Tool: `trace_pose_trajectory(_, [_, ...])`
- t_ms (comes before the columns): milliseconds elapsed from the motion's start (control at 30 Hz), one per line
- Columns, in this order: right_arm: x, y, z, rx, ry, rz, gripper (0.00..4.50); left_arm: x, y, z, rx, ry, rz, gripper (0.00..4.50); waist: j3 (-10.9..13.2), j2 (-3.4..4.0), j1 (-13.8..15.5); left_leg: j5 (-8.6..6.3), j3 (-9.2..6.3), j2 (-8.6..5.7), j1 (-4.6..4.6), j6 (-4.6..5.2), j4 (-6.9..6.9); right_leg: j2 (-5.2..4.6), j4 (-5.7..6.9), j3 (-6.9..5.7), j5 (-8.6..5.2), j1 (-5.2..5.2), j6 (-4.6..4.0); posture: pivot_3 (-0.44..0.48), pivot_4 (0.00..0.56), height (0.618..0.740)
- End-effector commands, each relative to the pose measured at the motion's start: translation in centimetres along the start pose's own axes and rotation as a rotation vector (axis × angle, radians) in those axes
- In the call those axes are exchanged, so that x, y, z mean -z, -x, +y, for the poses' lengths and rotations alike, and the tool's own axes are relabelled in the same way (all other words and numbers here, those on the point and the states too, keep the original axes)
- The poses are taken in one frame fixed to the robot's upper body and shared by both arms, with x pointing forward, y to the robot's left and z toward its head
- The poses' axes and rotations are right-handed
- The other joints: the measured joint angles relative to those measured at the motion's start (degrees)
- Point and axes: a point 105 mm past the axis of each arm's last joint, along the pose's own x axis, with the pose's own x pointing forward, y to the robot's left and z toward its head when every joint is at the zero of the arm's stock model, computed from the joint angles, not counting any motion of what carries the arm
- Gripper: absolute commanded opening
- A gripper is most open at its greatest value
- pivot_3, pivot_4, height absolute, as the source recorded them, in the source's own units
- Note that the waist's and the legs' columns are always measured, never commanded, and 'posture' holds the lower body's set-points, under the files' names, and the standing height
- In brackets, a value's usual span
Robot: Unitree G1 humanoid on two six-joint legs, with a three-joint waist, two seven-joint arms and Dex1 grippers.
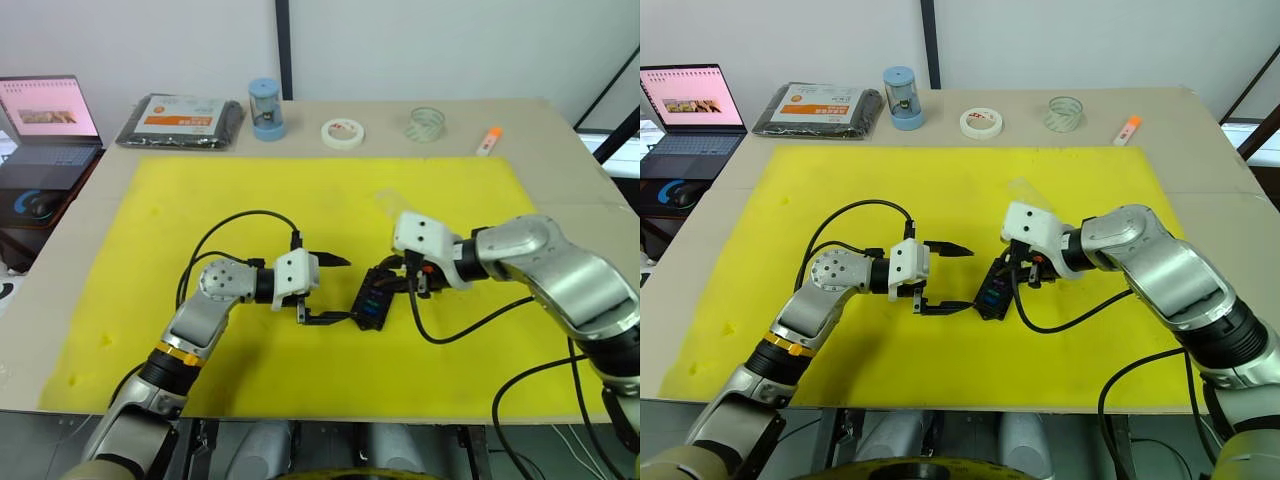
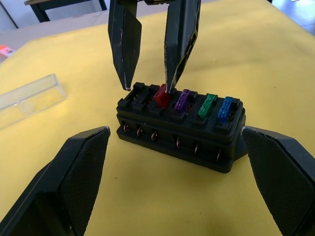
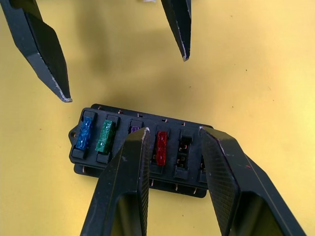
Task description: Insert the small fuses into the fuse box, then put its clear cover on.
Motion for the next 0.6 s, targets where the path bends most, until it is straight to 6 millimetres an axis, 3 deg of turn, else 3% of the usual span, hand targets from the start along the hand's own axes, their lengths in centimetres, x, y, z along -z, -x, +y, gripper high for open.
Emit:
trace_pose_trajectory(33, [-1.2,1.2,-0.4,0.021,0.028,-0.047,1.69,-0.7,-0.1,0.2,0.005,-0.032,-0.017,4.50,0.0,0.00,0.0,0.00,0.00,0.00,0.00,0.00,0.00,0.00,0.00,0.00,0.00,0.00,0.00,0.000,0.150,0.740])
trace_pose_trajectory(200, [-1.6,2.2,-0.1,0.014,0.035,-0.090,1.69,-1.0,-0.3,0.4,-0.003,-0.022,-0.035,4.50,0.0,0.00,0.0,0.00,0.00,0.00,0.00,0.00,0.00,0.00,0.00,0.00,0.00,0.00,0.00,0.000,0.150,0.740])
trace_pose_trajectory(367, [-1.0,2.2,0.4,0.007,0.023,-0.095,0.07,-1.0,-0.4,0.3,0.004,-0.020,-0.037,4.50,0.0,0.00,0.0,0.00,0.00,-0.01,-0.01,0.00,0.00,-0.01,-0.01,0.00,0.00,0.01,0.00,0.000,0.150,0.740])
trace_pose_trajectory(600, [-0.4,1.4,0.5,0.022,0.020,-0.092,0.03,-1.0,-0.2,0.5,0.008,-0.024,-0.031,4.50,0.0,0.00,0.0,0.00,0.00,0.00,0.00,0.00,0.00,-0.01,0.00,0.00,0.00,0.01,0.00,0.000,0.150,0.740])
